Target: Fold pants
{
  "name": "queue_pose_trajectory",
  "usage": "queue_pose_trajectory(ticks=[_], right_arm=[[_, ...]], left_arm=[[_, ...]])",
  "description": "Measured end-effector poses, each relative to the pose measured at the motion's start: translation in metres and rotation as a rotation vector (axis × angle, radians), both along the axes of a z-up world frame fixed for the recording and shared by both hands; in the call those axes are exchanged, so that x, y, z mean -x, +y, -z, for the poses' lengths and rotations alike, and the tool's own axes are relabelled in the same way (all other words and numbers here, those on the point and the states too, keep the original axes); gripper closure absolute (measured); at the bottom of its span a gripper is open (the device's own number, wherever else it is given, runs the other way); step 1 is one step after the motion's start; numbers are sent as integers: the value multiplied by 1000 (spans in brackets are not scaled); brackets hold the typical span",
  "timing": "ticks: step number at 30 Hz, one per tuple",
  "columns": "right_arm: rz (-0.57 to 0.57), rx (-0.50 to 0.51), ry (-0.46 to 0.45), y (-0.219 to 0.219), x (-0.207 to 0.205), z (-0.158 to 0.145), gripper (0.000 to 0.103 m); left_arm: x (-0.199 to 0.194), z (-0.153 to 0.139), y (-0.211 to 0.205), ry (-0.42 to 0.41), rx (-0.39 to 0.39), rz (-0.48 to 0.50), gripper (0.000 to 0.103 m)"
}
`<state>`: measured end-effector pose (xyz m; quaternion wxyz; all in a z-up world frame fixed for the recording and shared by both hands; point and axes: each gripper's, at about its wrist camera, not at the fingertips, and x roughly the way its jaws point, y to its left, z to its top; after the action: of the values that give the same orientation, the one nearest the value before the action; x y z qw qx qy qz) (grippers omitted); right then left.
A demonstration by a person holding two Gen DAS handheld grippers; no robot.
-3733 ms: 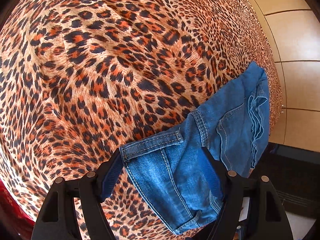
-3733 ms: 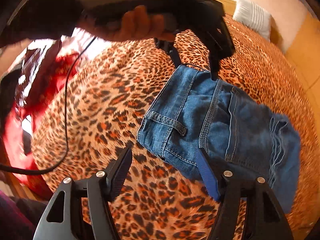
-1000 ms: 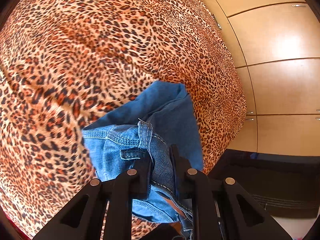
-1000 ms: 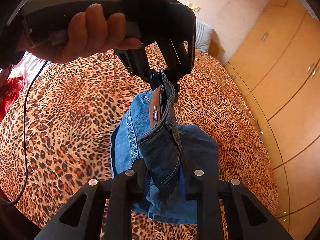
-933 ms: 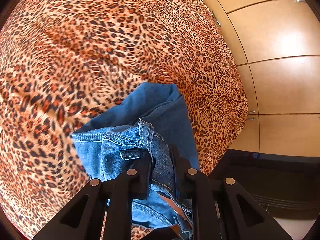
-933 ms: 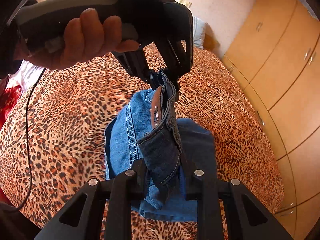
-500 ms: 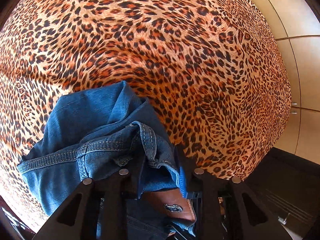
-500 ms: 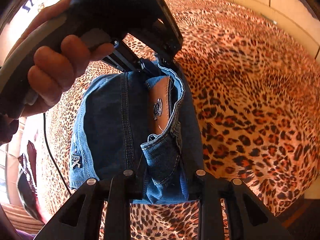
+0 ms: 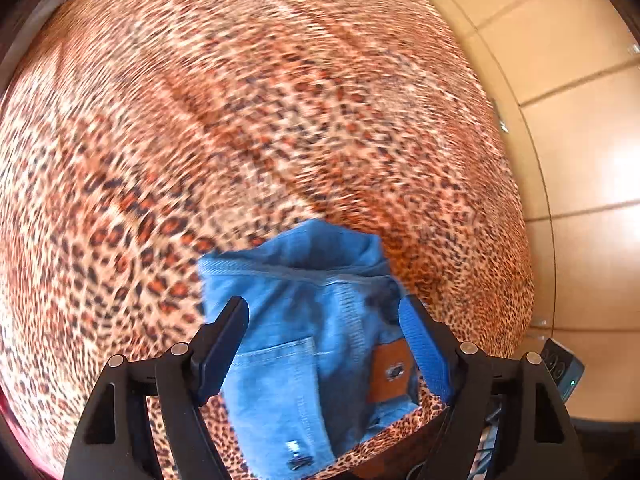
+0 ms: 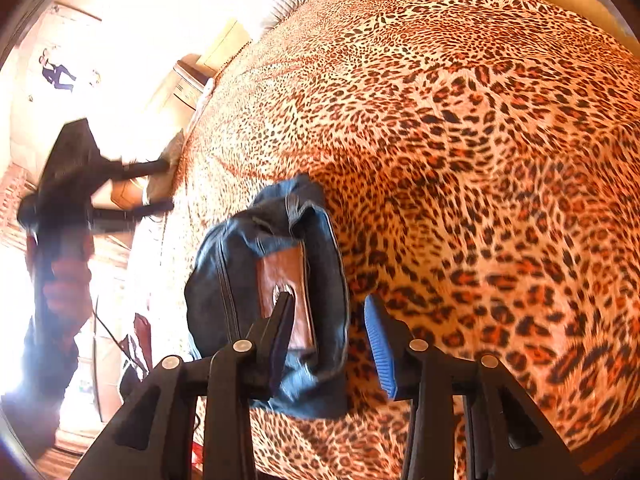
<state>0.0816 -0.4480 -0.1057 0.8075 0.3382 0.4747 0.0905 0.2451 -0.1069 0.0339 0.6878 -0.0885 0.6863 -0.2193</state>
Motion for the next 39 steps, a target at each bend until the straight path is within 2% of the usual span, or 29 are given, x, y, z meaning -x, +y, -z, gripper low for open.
queue_pose_trajectory(ticks=[3, 5, 7, 10, 12, 13, 14, 16, 18, 19, 22, 23, 26, 28, 31, 33, 34, 35, 36, 39], right_arm=[[-66, 29, 20, 12, -49, 4, 55], [-106, 135, 49, 26, -71, 7, 55], [-130, 254, 67, 39, -75, 7, 55], [-152, 370, 45, 47, -69, 2, 55], [-210, 475, 84, 54, -76, 12, 55], [-228, 491, 90, 55, -79, 18, 56], [-222, 475, 85, 52, -83, 18, 60], [-131, 369, 63, 32, -95, 14, 60], [-57, 229, 97, 12, -104, 17, 55], [-46, 190, 104, 9, -104, 16, 55], [-61, 212, 80, 11, -92, 4, 55], [-52, 192, 83, 10, -89, 2, 55], [-35, 46, 62, 9, -75, -6, 55], [-70, -63, 82, 16, -80, 2, 55], [-88, -71, 123, 28, -94, 16, 55], [-82, -77, 157, 34, -104, 28, 55], [-78, -80, 163, 36, -109, 33, 59], [-86, -96, 160, 37, -114, 36, 84], [-96, -106, 162, 37, -118, 36, 102], [-83, -209, 57, 19, -121, 8, 101]], left_arm=[[11, 37, 36, 115, 10, -151, 27], [20, 53, 44, 148, 12, -204, 28], [28, 65, 48, 172, 35, -231, 28], [36, 73, 52, 213, 91, -232, 26], [41, 79, 45, 219, 61, -179, 26], [44, 81, 41, 205, 36, -148, 26], [45, 81, 37, 189, 5, -121, 26], [44, 83, 29, 171, -20, -90, 27], [39, 79, 26, 175, -7, -101, 28], [35, 76, 28, 168, 10, -115, 28], [11, 63, 32, 130, 32, -153, 26], [3, 63, 32, 127, 32, -163, 26], [-14, 72, 32, 140, 8, -176, 26], [-19, 84, 28, 181, 7, -185, 26], [-16, 95, 22, 210, 14, -184, 26], [-16, 105, 13, 195, -17, -184, 27], [-16, 107, 10, 190, -34, -184, 27], [-17, 107, 7, 187, -50, -188, 34], [-16, 105, 7, 191, -61, -202, 41], [-12, 87, 10, 161, -2, -214, 46]])
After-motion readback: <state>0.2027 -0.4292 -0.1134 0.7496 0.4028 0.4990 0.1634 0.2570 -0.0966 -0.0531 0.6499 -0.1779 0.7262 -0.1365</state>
